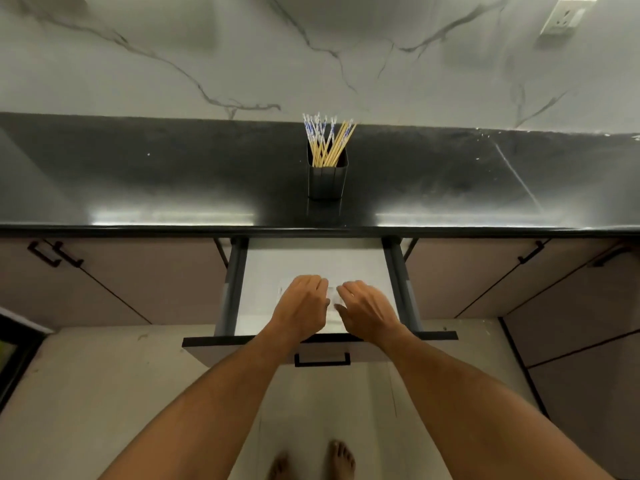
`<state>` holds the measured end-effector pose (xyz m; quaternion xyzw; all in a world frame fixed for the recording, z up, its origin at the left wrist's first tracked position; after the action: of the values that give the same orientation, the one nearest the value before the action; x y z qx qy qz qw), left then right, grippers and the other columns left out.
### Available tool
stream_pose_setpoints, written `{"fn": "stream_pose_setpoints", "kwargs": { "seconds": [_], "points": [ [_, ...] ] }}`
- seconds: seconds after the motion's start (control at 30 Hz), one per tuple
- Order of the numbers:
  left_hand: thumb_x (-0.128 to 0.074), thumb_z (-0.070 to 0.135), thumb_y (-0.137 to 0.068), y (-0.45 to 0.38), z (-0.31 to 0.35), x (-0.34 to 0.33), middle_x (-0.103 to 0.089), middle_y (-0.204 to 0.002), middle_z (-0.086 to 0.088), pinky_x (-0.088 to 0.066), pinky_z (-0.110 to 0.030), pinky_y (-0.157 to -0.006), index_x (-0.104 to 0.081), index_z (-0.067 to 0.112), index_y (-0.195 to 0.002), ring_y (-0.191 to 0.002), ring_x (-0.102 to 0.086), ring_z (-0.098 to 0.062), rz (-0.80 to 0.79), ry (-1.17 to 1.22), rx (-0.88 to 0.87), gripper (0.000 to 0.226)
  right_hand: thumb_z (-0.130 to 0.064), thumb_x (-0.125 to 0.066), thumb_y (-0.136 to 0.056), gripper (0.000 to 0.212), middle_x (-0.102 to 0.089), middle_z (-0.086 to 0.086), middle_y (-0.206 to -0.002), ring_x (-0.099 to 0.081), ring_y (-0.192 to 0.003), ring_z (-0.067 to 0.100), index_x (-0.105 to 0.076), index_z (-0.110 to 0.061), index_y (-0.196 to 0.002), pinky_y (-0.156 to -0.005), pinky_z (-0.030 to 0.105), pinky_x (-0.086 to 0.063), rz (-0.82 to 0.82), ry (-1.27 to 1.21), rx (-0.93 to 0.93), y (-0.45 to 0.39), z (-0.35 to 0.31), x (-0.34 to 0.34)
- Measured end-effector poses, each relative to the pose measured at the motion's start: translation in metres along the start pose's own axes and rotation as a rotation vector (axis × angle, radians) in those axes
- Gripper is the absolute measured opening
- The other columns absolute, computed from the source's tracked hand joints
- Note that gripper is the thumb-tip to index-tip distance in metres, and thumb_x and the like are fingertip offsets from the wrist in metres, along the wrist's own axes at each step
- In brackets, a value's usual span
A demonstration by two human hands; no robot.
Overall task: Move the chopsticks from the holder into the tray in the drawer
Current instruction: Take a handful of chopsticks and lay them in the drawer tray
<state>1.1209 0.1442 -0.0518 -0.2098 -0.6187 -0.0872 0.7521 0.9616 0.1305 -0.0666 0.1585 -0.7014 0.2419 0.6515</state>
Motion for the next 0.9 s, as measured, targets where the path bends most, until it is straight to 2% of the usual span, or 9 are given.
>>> {"fn": "stream_pose_setpoints", "kwargs": {
  "seconds": [0.07,0.13,0.2,0.27,0.37,0.53,0.9],
  "points": [
    [-0.055,0.033,-0.098,-0.012,-0.005,0.012,-0.067,-0.129,-0.009,-0.044,-0.035,-0.110,-0.061,0.009,-0.132,-0.117,-0.063,-0.024,0.033,0.000,0.040,0.042,-0.036,-0.059,-0.096,0.041,-0.069,0.012,-0.120,-0.066,-0.102,0.027,-0.062,-0.007,-0.125,-0.085,0.038,-0.058,0.033,0.030,-0.025,-0.017,0.003,0.013],
    [-0.047,0.037,-0.102,-0.026,-0.011,0.022,-0.055,-0.147,-0.010,-0.033,-0.038,-0.119,-0.048,0.010,-0.145,-0.135,-0.052,-0.027,0.025,0.002,0.071,0.051,-0.039,-0.057,-0.098,0.049,-0.062,0.014,-0.135,-0.062,-0.119,0.030,-0.056,-0.006,-0.135,-0.100,0.041,-0.052,0.053,0.063,-0.062,-0.033,0.004,0.028],
    [-0.038,0.040,-0.105,-0.041,-0.019,0.031,-0.041,-0.158,-0.010,-0.024,-0.042,-0.125,-0.035,0.009,-0.154,-0.147,-0.037,-0.028,0.019,-0.020,0.080,0.058,-0.042,-0.052,-0.101,0.054,-0.056,0.014,-0.143,-0.055,-0.130,0.031,-0.051,-0.006,-0.141,-0.108,0.042,-0.045,0.077,0.104,-0.089,-0.049,0.007,0.041],
    [-0.036,0.040,-0.105,-0.057,-0.028,0.041,-0.036,-0.161,-0.011,-0.021,-0.042,-0.127,-0.030,0.008,-0.156,-0.151,-0.031,-0.027,0.048,-0.064,0.069,0.061,-0.043,-0.051,-0.101,0.058,-0.052,0.014,-0.147,-0.051,-0.135,0.030,-0.047,-0.006,-0.145,-0.112,0.042,-0.042,0.108,0.139,-0.106,-0.065,0.012,0.055],
    [-0.040,0.038,-0.104,-0.079,-0.041,0.059,-0.039,-0.159,-0.013,-0.021,-0.042,-0.126,-0.031,0.007,-0.156,-0.149,-0.033,-0.027,0.090,-0.093,0.065,0.061,-0.042,-0.052,-0.100,0.059,-0.051,0.014,-0.149,-0.049,-0.136,0.030,-0.045,-0.006,-0.147,-0.115,0.043,-0.040,0.148,0.152,-0.130,-0.087,0.020,0.073],
    [-0.039,0.036,-0.101,-0.127,-0.059,0.083,-0.047,-0.152,-0.015,-0.029,-0.043,-0.124,-0.038,0.004,-0.151,-0.143,-0.042,-0.028,0.183,-0.121,0.086,0.059,-0.040,-0.053,-0.099,0.056,-0.057,0.014,-0.140,-0.055,-0.127,0.028,-0.049,-0.005,-0.141,-0.108,0.042,-0.047,0.231,0.158,-0.132,-0.128,0.039,0.097],
    [-0.042,0.027,-0.098,-0.254,-0.104,0.096,-0.058,-0.131,-0.004,-0.035,-0.037,-0.119,-0.051,0.011,-0.134,-0.122,-0.052,-0.020,0.304,-0.052,0.142,0.041,-0.035,-0.048,-0.103,0.040,-0.059,0.008,-0.127,-0.058,-0.111,0.022,-0.050,-0.009,-0.133,-0.097,0.036,-0.052,0.302,0.030,-0.104,-0.259,0.104,0.108]
  ]
}}
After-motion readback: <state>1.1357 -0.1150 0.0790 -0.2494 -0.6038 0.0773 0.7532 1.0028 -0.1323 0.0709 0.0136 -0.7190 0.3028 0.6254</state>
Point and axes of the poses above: each hand's wrist, its own y-axis away from the middle knuckle, its own x-axis out of the back of the hand, z = x × y, the point moved 3 cm from there along -y, towards the middle knuckle
